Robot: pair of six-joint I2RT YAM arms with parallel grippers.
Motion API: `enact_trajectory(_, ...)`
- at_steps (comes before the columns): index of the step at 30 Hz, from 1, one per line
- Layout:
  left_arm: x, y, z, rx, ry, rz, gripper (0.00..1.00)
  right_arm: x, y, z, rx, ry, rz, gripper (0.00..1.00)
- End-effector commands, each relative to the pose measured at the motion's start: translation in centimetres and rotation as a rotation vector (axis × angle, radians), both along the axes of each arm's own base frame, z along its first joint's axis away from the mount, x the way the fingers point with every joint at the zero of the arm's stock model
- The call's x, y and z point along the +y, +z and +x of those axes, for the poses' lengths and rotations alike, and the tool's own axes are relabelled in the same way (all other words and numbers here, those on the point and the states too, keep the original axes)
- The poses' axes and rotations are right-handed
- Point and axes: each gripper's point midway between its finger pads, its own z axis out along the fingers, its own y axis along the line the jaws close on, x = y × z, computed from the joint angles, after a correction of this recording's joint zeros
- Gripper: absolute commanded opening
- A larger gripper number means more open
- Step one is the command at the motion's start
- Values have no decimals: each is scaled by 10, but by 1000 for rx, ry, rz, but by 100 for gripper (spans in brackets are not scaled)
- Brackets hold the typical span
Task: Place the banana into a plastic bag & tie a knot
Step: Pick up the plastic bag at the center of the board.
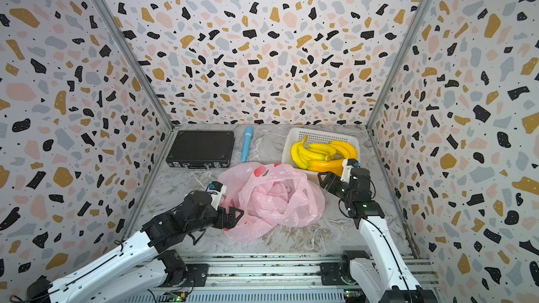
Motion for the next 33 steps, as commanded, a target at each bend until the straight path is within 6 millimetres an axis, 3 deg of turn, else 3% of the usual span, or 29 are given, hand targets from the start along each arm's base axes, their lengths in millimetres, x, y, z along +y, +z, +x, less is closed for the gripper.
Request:
enact_trajectory(1,-1,-11,5,-16,45,45,91,3,3,0,-16,7,5,78)
enact_trajectory(7,-28,-25,12,-31,-45,137,79,4,0,1,-8,10,0,74)
enact_trajectory(15,-29,-50,22,-27,-35,229,64,3,1,0,-8,11,-15,79)
enact_trajectory(17,-32,-52,24,-27,-35,234,47,3,-1,1,-2,12,-15,84)
enact_trajectory(19,-35,-48,27,-28,-38,239,20,5,-2,1,4,19,-14,89)
enact_trajectory(22,-35,-29,30,-27,-17,243,0,7,-4,2,6,27,-17,100)
enact_trajectory(33,-16,77,27,-112,12,215,0,12,11,-3,-23,66,-86,97)
